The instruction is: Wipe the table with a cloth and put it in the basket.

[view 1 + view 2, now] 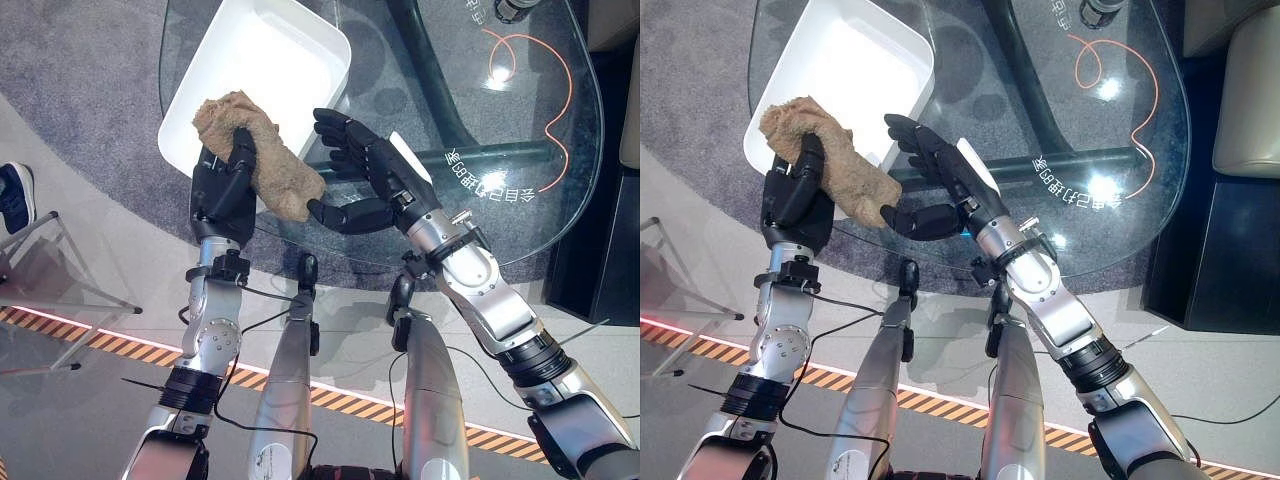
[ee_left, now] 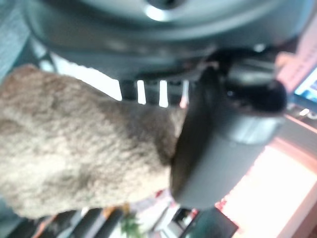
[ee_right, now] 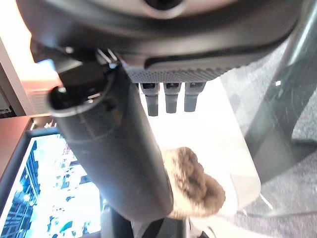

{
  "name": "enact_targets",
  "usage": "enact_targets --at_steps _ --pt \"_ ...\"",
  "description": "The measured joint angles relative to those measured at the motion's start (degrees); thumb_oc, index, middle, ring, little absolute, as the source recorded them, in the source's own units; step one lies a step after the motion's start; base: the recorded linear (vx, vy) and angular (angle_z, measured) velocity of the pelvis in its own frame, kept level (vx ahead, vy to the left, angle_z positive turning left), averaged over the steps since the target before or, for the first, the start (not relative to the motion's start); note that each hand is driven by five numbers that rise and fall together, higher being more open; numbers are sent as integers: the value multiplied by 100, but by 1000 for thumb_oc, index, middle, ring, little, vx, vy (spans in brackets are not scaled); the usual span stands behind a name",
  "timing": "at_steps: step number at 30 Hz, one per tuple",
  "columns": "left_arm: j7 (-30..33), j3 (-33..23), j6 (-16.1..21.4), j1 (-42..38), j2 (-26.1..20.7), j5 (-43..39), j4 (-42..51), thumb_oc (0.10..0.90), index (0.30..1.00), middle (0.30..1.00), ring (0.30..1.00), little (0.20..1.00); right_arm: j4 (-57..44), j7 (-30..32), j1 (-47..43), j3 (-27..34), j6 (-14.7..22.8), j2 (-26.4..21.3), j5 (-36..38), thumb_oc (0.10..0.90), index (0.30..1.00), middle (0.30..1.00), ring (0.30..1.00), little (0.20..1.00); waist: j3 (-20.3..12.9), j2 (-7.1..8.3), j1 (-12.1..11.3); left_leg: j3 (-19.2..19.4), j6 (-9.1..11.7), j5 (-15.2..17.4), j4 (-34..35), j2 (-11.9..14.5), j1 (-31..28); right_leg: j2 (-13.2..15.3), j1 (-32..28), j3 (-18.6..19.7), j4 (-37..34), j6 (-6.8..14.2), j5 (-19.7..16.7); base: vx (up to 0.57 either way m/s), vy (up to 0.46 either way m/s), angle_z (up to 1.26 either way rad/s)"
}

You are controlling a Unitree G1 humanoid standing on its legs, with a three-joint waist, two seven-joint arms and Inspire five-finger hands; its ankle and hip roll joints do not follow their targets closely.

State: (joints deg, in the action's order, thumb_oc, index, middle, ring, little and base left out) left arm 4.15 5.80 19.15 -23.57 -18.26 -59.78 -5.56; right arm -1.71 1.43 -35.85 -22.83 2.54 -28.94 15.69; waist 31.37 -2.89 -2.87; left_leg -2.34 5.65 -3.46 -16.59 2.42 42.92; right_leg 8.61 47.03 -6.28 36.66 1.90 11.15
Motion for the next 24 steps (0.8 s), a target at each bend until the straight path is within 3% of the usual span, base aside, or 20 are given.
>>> enact_targets --at_steps 6,13,24 --pt "423 -73 272 -137 -36 693 0 100 300 300 300 200 34 467 4 285 10 -28 -52 800 900 900 900 900 0 1 17 1 -13 11 -34 -2 5 1 1 9 -17 0 2 0 0 0" --pt "1044 -103 405 -420 -230 2061 -2 100 300 300 300 200 547 1275 7 551 230 -9 -62 800 900 900 900 900 0 9 156 6 -11 9 -39 -11 18 1 0 24 -51 4 -2 -1 21 -1" --pt "1700 -241 554 -812 -1056 3698 -555 100 300 300 300 200 2321 3508 433 1626 935 -62 -164 800 900 900 900 900 1 10 328 67 -36 28 -49 7 12 -29 1 85 -87 32 -53 4 19 -3"
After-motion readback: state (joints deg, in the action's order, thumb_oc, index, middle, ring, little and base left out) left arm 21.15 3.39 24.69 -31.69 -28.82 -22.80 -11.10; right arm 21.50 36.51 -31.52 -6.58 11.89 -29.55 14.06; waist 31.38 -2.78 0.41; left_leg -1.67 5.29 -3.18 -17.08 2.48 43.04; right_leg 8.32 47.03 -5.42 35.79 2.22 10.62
